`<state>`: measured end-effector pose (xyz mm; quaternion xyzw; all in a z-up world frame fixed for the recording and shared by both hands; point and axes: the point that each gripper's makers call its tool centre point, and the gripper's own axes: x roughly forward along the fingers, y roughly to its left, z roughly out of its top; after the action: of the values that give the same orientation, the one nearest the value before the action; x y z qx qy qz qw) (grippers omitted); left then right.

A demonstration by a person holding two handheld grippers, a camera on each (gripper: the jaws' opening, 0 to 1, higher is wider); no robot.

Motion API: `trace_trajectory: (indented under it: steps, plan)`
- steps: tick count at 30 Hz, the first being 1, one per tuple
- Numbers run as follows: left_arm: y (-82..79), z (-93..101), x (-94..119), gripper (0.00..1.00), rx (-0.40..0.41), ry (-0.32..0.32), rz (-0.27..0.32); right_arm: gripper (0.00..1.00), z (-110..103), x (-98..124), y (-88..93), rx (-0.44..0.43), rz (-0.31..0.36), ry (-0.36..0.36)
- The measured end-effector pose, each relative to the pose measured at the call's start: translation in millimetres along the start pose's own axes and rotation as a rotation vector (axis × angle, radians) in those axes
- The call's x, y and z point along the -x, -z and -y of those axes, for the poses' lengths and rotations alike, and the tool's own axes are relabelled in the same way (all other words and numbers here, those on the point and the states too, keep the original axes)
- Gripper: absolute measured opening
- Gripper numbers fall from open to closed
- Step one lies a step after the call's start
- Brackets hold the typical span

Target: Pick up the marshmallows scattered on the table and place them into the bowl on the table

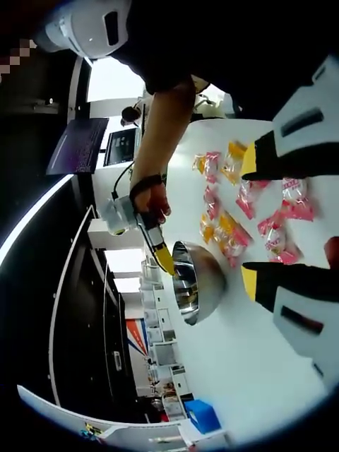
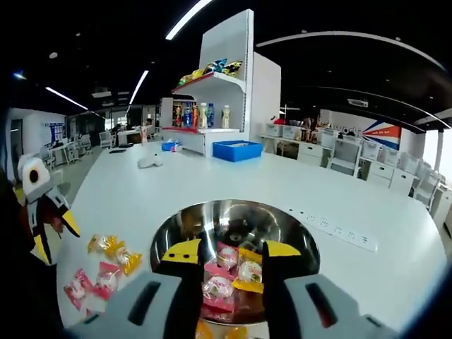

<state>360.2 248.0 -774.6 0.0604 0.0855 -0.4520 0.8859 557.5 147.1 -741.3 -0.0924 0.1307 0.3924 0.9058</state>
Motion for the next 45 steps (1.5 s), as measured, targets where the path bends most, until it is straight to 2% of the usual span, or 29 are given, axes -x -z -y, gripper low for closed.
trace_trajectory:
  steps: [4, 10, 19, 28, 37, 45]
  plan:
    - [-0.4, 0.5, -1, 0.47, 0.001, 0.002, 0.001, 0.32, 6, 7, -6.1, -0.001, 0.027, 0.008]
    - [-1.5, -1.0, 0, 0.47, 0.004, 0.0, 0.008, 0.31, 19, 18, 0.3, -0.025, 0.045, 0.023]
    - [-3.0, -2.2, -1, 0.47, 0.007, -0.006, 0.009, 0.3, 21, 42, 0.3, -0.027, 0.077, 0.039]
    - [-14.2, -4.2, -3, 0.47, 0.042, -0.012, 0.06, 0.29, 29, 77, -8.0, -0.054, 0.146, 0.068]
    - [-16.0, -5.6, -4, 0.47, 0.059, -0.017, 0.071, 0.29, 30, 103, 4.8, -0.081, 0.165, 0.093]
    - [-19.0, -10.1, -1, 0.47, 0.057, -0.034, 0.077, 0.29, 29, 121, 7.1, -0.115, 0.201, 0.1]
